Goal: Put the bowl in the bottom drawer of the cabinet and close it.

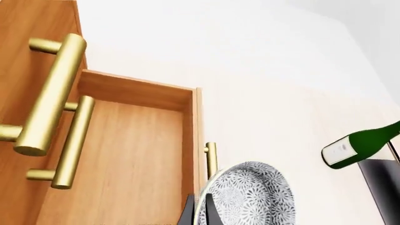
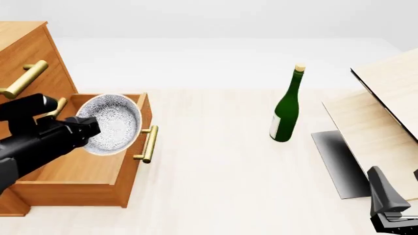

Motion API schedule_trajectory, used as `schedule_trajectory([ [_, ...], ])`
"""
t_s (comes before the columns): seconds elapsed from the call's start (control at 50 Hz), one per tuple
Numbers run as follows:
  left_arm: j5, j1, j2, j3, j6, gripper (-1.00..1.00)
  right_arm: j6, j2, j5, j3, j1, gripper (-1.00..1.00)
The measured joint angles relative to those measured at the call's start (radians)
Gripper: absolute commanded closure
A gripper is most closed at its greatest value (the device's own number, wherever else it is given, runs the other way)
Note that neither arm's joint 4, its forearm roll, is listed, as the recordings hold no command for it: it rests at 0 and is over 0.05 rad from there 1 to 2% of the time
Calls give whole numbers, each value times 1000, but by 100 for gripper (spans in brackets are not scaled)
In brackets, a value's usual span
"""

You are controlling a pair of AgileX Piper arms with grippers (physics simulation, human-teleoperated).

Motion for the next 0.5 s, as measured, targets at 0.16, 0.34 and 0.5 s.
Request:
schedule_trajectory([
  [0.16,-6,32,-4,16,-8,100,0,0,0,0,0,-100],
  [0.34,-12,64,-4,30,-18,100,0,0,0,0,0,-100],
  [0.5,-15,94,-7,40,-26,100,0,0,0,0,0,-100],
])
